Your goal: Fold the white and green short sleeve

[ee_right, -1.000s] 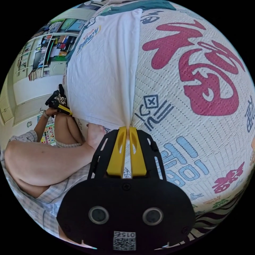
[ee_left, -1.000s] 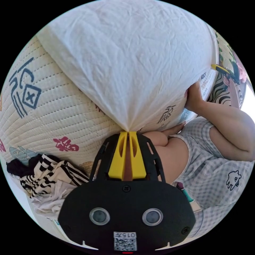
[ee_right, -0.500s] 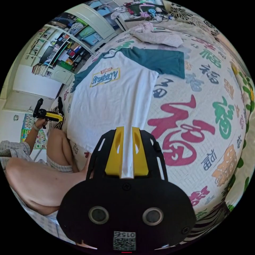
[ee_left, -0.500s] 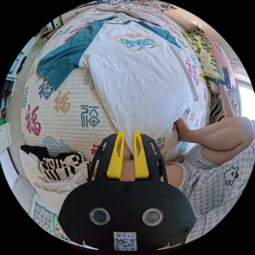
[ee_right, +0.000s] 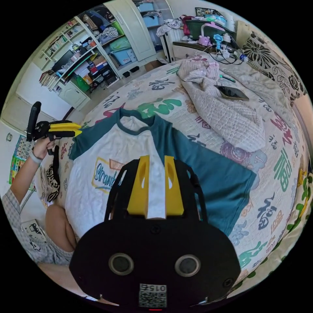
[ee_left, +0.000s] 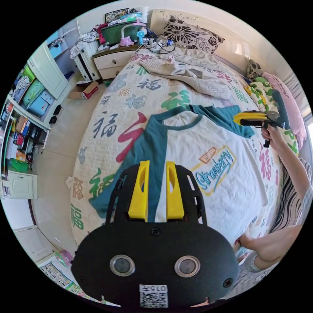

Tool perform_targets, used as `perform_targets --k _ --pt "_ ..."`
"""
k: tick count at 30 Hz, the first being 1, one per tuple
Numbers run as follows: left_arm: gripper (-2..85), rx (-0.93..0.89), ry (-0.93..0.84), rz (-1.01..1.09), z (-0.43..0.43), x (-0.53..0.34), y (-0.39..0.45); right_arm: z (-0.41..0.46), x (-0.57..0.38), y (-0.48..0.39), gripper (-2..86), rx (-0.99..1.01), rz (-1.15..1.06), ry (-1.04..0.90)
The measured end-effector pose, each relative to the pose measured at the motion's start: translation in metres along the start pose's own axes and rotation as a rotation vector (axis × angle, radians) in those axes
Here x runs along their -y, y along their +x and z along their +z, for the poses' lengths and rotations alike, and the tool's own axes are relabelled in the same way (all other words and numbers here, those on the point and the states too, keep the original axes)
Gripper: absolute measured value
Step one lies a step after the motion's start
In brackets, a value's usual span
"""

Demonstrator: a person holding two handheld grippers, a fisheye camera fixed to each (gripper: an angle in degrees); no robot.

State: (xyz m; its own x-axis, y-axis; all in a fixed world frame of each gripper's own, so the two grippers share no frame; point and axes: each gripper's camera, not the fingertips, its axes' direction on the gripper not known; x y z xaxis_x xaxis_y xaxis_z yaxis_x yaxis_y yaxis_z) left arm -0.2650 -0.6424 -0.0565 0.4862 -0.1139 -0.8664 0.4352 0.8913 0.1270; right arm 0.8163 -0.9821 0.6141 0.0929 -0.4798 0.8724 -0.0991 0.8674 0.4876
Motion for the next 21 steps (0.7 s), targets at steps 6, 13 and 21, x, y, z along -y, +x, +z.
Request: perform_targets --k 6,13,21 --pt "7.8 0.001 -0.034 -0.068 0.045 0.042 0.003 0.056 0.059 -0.008 9.8 -0.113 0.059 -0.178" --pt "1.7 0.016 0.001 -0.079 0.068 0.024 0.016 0.057 0.048 -0.020 -0.1 -0.184 0.037 -0.107" --pt "3.5 0.024 0.005 -0.088 0.081 -0.009 0.049 0.065 0.007 -0.051 5.9 -0.195 -0.014 -0.048"
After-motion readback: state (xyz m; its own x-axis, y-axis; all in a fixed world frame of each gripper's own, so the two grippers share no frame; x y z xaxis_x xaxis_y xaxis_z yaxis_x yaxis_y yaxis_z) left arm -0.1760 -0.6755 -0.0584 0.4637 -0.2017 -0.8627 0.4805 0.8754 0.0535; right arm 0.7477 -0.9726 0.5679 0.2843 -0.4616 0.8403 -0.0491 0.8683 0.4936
